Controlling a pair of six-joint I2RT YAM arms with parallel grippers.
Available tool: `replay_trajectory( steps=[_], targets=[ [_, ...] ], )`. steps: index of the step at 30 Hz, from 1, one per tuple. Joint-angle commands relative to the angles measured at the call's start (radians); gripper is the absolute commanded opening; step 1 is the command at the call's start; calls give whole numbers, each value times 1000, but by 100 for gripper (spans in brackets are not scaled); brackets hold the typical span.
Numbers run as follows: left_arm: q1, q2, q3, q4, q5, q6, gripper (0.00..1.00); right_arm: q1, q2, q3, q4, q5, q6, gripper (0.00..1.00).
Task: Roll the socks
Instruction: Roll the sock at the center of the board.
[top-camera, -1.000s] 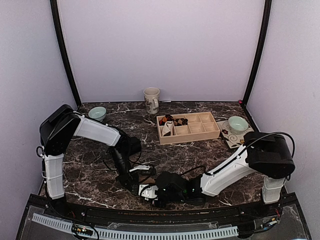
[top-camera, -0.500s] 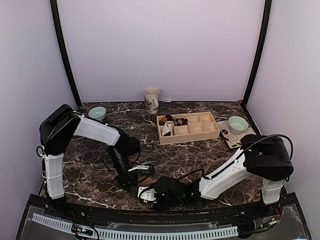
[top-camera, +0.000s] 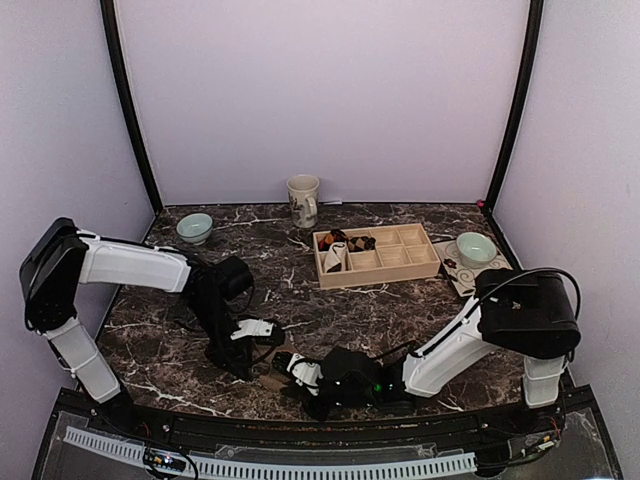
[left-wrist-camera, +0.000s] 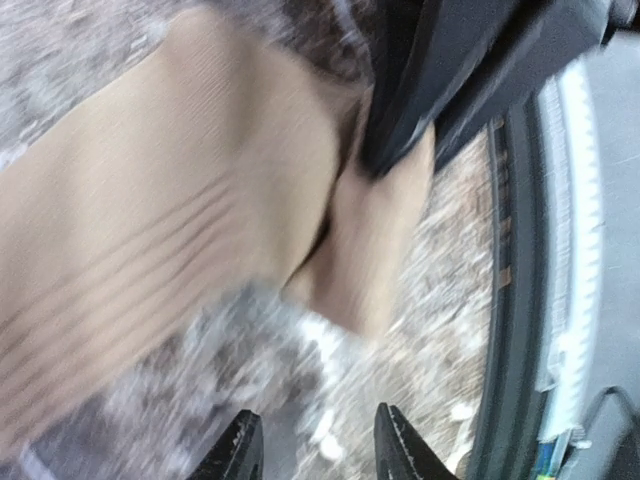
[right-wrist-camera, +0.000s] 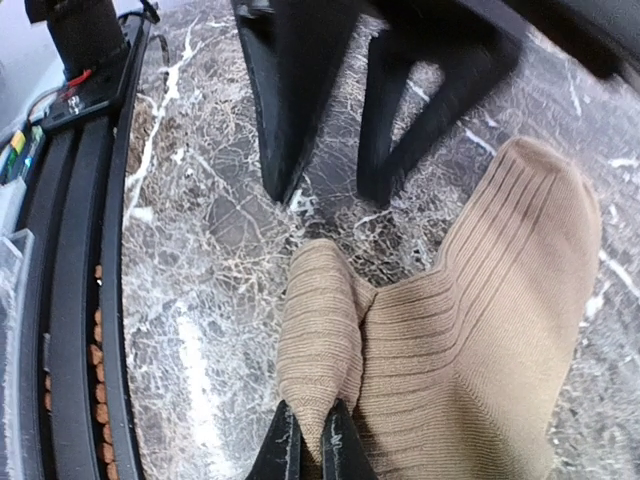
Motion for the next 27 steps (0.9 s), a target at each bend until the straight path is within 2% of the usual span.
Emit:
replay_trajectory(
  steps=[1, 5, 8, 12, 16, 21, 27],
  targets=[
    [23, -168, -128, 158, -191, -10, 41, -40, 54, -27, -112, -144, 132, 0],
    [30, -366, -276, 287, -224, 31, 41, -74, 46, -20, -144, -231, 157, 0],
    [22, -489, -319, 303, -192, 84, 42, -126, 54, -13, -155, -332, 232, 0],
    [-7, -439, -252, 232, -167, 96, 42, -177, 102, 37, -231, -470, 293, 0],
    [-115, -395, -215, 232, -178, 99, 40, -196, 135, 78, -303, -535, 317, 0],
    [-225, -324, -168, 212, -202, 39, 36, -236, 136, 62, -308, -588, 382, 0],
    [-271, -250, -163, 278, -271, 41, 35, -251, 141, 41, -304, -609, 414, 0]
  ],
)
